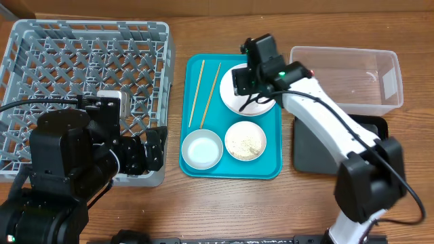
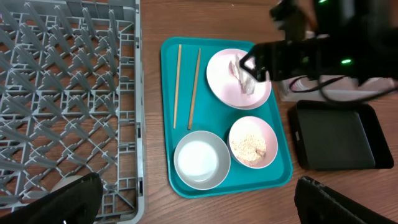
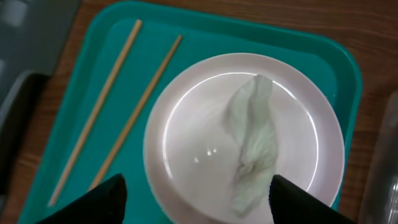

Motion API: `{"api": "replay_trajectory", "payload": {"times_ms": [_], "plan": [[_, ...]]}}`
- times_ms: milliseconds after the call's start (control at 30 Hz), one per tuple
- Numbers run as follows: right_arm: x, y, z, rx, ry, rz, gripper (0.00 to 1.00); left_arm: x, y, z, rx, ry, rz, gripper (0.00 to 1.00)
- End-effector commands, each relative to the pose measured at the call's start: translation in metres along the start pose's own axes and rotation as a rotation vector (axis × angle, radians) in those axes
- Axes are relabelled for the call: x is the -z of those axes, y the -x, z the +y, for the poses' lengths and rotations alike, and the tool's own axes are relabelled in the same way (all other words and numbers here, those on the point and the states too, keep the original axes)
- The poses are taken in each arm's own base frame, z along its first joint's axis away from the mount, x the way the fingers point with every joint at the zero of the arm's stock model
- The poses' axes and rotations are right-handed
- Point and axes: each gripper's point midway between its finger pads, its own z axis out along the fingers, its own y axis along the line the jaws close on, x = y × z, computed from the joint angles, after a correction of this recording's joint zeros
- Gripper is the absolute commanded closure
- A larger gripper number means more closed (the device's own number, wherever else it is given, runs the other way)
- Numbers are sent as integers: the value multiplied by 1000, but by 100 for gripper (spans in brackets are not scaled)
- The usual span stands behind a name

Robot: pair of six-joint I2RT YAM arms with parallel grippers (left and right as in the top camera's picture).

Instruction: Sort waste into correct bins and load items into the dishwasher

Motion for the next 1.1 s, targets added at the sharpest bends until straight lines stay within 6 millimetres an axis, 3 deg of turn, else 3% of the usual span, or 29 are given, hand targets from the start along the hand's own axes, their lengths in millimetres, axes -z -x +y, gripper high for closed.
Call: {"api": "replay_trajectory", "payload": {"times_ms": [0, 67, 233, 333, 367, 467, 600, 767, 900, 967, 1067], "plan": [[-40, -20, -31, 0, -122, 56, 18, 1, 2, 0, -21, 4, -6, 0], [-55, -27, -36, -4, -131, 78, 21, 1, 2, 0, -21, 4, -6, 0], [-76, -49, -43, -5, -148, 150, 54, 1, 2, 0, -21, 4, -6, 0], [-72, -51, -41, -4, -142, 172, 93, 1, 2, 0, -21, 4, -5, 0], [-68, -51, -39, -7, -135, 181, 96, 1, 1, 0, -21, 4, -5, 0], [-46, -39, -30, -26, -101, 179, 96, 1, 1, 0, -21, 4, -5, 0], [-1, -4, -24, -31, -68, 75, 96, 1, 1, 0, -21, 4, -5, 0], [45, 25, -60, -77, -171, -42, 96, 1, 1, 0, -21, 4, -5, 0], [51, 20, -99, -147, -221, -15, 96, 1, 1, 0, -21, 4, -5, 0], [48, 7, -123, -194, -236, 33, 96, 1, 1, 0, -21, 4, -5, 0], [42, -5, -133, -226, -215, 68, 96, 1, 1, 0, -21, 4, -5, 0]]}}
